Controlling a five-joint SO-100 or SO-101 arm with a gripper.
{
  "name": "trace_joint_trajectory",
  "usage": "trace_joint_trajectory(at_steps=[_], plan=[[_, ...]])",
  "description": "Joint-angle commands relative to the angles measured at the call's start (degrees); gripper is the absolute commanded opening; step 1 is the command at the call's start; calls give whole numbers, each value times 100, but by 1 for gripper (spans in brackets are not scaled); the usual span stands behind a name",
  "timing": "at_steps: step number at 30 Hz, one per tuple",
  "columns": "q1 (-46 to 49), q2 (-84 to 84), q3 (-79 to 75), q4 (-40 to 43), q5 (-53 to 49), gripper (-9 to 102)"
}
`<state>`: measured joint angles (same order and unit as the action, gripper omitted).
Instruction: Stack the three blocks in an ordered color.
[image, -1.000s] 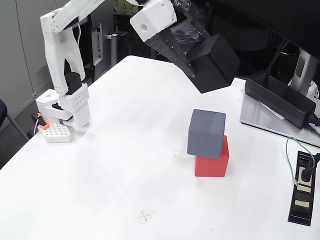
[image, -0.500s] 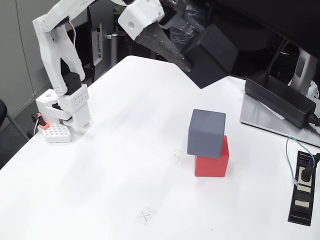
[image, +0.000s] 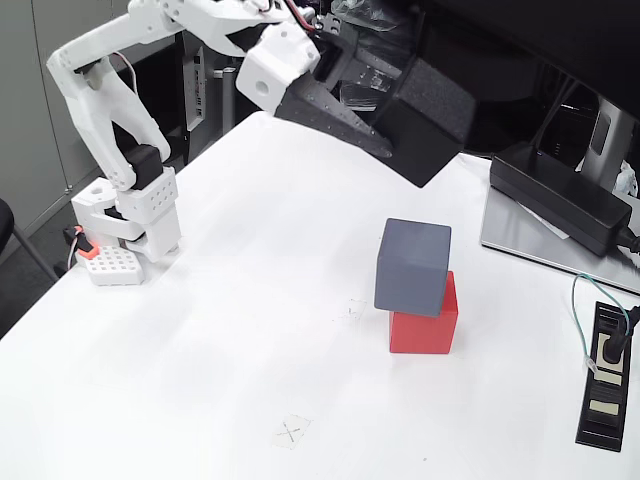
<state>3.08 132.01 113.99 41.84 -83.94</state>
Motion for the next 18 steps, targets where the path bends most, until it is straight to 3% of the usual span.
trace_joint_trajectory(at_steps=[1,10,18], plan=[[-35,378,633,-844,-62,5],[-26,404,2224,-3252,-272,5],[290,422,3428,-4570,-914,5]])
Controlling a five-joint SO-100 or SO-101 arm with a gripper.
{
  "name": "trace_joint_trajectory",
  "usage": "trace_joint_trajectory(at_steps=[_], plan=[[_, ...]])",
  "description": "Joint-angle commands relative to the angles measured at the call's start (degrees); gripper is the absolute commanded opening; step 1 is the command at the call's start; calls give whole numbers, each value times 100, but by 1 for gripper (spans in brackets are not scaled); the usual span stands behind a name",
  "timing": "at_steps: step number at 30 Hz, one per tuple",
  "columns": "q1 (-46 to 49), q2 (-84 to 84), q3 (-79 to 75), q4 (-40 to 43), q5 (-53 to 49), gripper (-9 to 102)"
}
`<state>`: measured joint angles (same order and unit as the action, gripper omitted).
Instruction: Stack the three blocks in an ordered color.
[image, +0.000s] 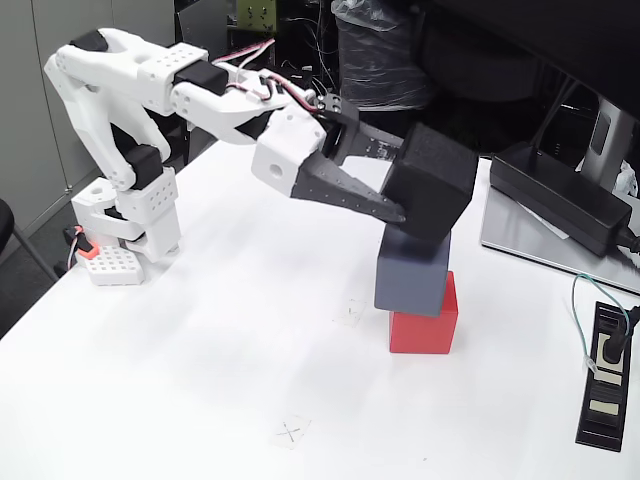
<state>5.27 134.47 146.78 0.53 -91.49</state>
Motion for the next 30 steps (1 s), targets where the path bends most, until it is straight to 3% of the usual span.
trace_joint_trajectory(at_steps=[1,12,30], plan=[[114,167,237,-589,-220,5],[79,167,1028,-1547,-360,5],[-334,167,1336,-1881,-308,5]])
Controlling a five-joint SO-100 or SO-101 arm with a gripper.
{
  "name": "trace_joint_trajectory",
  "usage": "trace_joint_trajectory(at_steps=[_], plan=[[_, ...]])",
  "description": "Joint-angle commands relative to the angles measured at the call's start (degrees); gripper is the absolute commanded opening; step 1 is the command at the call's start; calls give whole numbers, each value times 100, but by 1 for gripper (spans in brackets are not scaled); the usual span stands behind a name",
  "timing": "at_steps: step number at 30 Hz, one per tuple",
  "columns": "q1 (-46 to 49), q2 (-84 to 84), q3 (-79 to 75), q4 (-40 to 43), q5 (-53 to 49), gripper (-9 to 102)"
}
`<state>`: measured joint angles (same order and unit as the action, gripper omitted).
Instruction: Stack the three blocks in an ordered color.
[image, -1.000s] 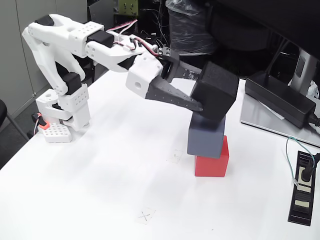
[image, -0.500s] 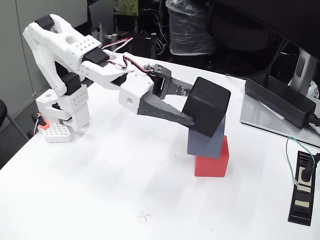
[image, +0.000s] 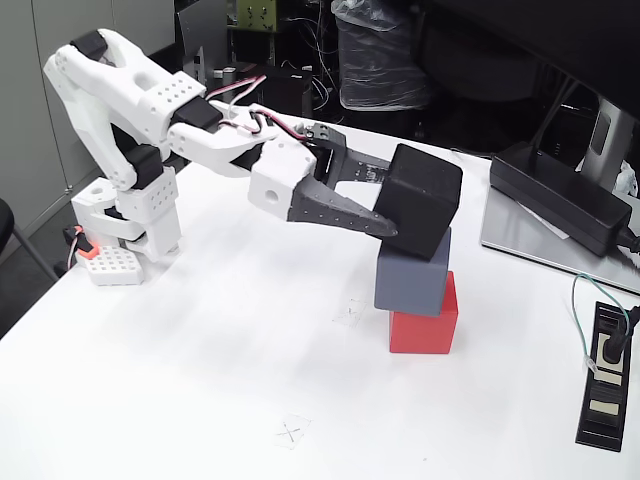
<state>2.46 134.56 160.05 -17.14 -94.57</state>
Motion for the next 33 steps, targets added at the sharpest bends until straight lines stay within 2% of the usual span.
trace_joint_trajectory(at_steps=[1,13,24,33], plan=[[-62,158,35,-114,0,5],[-62,158,35,-123,-35,7],[-9,167,35,-123,-44,33],[0,202,44,-123,-53,36]])
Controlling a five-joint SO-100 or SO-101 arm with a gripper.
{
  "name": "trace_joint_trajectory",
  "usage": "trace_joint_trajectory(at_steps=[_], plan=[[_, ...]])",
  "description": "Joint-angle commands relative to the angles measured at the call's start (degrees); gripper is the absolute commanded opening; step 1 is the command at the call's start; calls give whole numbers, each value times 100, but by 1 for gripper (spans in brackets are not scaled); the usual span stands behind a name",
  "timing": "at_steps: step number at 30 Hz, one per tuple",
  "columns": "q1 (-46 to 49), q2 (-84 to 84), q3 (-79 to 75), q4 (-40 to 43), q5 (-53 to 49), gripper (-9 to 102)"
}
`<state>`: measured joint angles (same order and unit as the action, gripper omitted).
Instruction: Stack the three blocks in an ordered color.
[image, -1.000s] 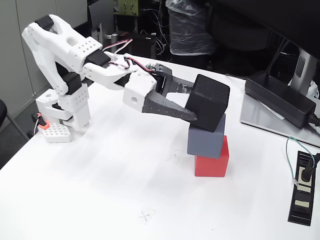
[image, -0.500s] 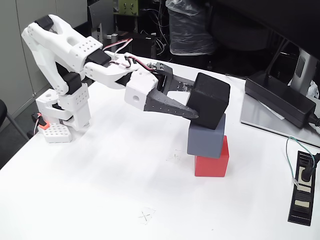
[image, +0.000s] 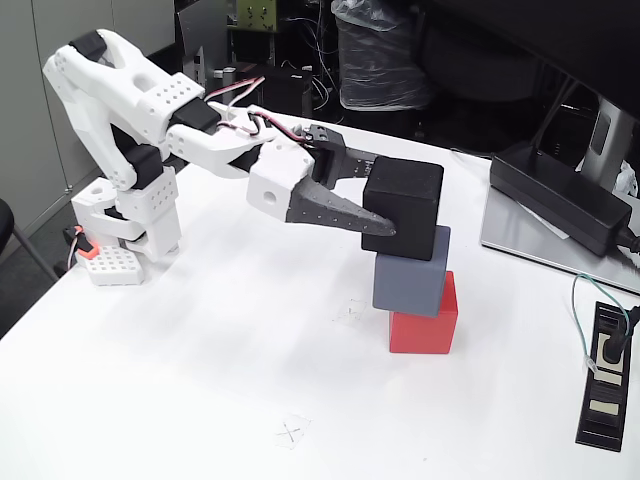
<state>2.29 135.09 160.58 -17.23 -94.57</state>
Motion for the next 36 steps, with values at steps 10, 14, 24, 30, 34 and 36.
trace_joint_trajectory(at_steps=[10,14,24,30,34,36], plan=[[554,167,-9,-105,-44,36],[642,176,-53,-105,0,36],[580,176,-70,-105,9,36],[571,176,0,-105,9,37],[571,176,-26,-105,-53,37],[571,176,-26,-105,-53,37]])
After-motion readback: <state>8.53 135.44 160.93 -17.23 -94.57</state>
